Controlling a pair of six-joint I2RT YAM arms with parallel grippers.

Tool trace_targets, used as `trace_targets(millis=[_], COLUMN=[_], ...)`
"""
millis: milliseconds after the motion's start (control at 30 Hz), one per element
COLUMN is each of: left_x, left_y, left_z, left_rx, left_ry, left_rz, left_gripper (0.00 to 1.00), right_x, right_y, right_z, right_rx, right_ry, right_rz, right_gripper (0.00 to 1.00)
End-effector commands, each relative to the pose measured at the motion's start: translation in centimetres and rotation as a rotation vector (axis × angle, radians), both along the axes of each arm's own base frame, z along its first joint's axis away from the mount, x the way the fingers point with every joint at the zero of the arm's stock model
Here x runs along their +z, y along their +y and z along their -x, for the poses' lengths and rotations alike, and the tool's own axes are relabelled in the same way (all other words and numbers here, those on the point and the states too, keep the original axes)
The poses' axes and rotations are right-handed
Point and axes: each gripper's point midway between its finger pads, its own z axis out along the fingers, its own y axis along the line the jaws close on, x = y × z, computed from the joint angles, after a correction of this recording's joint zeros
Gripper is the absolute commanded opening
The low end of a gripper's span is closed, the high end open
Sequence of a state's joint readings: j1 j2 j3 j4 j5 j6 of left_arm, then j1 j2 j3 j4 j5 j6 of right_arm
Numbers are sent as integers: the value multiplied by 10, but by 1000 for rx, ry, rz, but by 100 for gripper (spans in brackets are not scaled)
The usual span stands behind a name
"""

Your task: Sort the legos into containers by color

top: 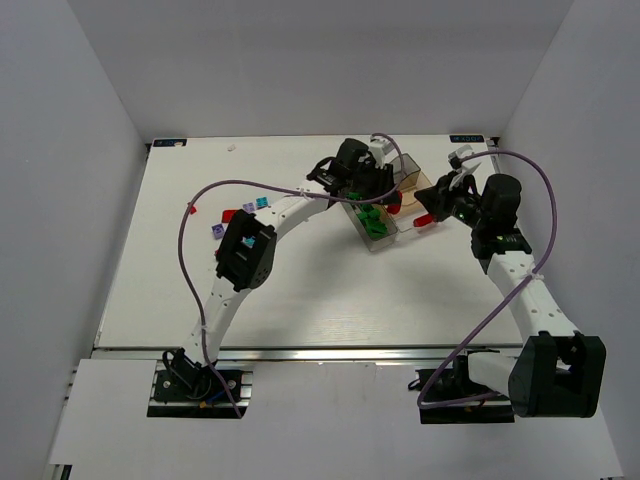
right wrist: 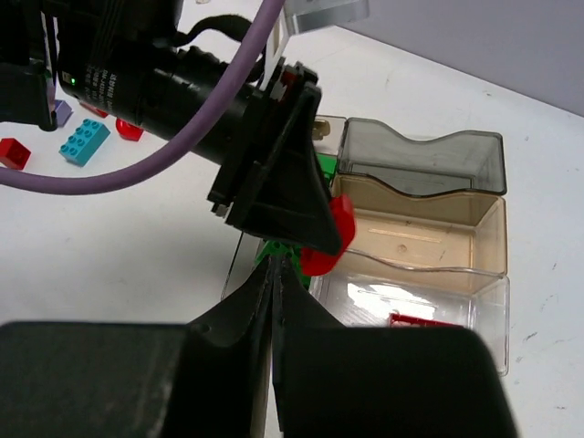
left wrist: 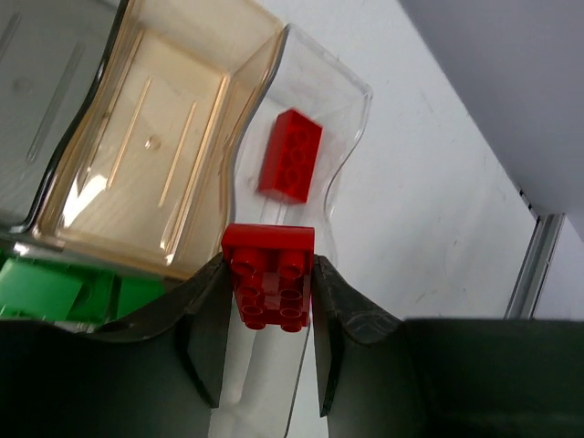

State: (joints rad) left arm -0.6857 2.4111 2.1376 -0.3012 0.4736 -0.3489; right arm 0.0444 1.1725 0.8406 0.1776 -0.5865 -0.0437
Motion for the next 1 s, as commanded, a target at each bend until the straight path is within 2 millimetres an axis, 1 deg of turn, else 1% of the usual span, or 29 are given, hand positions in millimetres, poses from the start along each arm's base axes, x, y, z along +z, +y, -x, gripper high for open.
trace_targets(millis=[0, 33, 67, 100, 133, 167, 200, 233, 267, 300, 400, 433, 500, 533, 600, 733, 800, 867, 900, 933, 967], left_x=[65, 60, 62, 59, 52, 52, 51, 41, 39, 37, 28, 26, 24, 24, 24, 35, 49, 64, 83, 95, 104], left_y=[-33, -33, -39, -41, -42, -49, -50, -56, -56, -60, -58, -61, -60, -60, -60, -61, -61, -62, -55, -47, -44], left_z=[-4, -4, -3, -5, -6, -2, -4, 1, -1, 2, -4, -1, -3, -4, -6, -9, -10, -10, -15, -23, -22], left_rx=[-1, -1, 5, 9, 13, 7, 11, 7, 18, 17, 56, 56, 70, 74, 83, 94, 98, 104, 118, 147, 158], left_ry=[-133, -126, -129, -126, -117, -114, -112, -99, -99, -96, -90, -85, -88, -86, -89, -101, -117, -132, -152, -167, -173], left_rz=[188, 182, 201, 204, 202, 208, 209, 195, 192, 191, 175, 168, 161, 159, 155, 172, 195, 217, 243, 252, 258], left_gripper=[12, 12, 12, 13, 13, 14, 15, 17, 18, 19, 31, 41, 47, 51, 55, 63, 64, 64, 63, 62, 59], right_x=[7, 4, 5, 5, 1, 1, 1, 0, -1, 0, 0, 1, 3, 3, 5, 5, 8, 10, 12, 15, 17], right_y=[-2, -1, -2, -2, 0, -1, 0, 0, 0, 0, 0, -1, 0, 0, 0, 1, 4, 10, 11, 13, 21], right_z=[5, 6, 7, 8, 10, 11, 13, 13, 14, 15, 16, 16, 16, 17, 17, 18, 21, 25, 27, 30, 38], right_rx=[-3, 1, 0, 2, 8, 9, 13, 9, 12, 12, 12, 10, 15, 18, 22, 36, 58, 106, 129, 155, 219], right_ry=[-32, -26, -28, -27, -16, -15, -16, -10, -9, -10, -13, -17, -20, -22, -28, -29, -39, -50, -68, -78, -92], right_rz=[-15, -16, -18, -19, -23, -25, -27, -31, -33, -34, -34, -35, -36, -36, -34, -35, -34, -33, -19, -12, -12], right_gripper=[0, 0, 0, 0, 0, 0, 0, 0, 0, 0, 0, 0, 0, 0, 0, 0, 2, 5, 5, 6, 7])
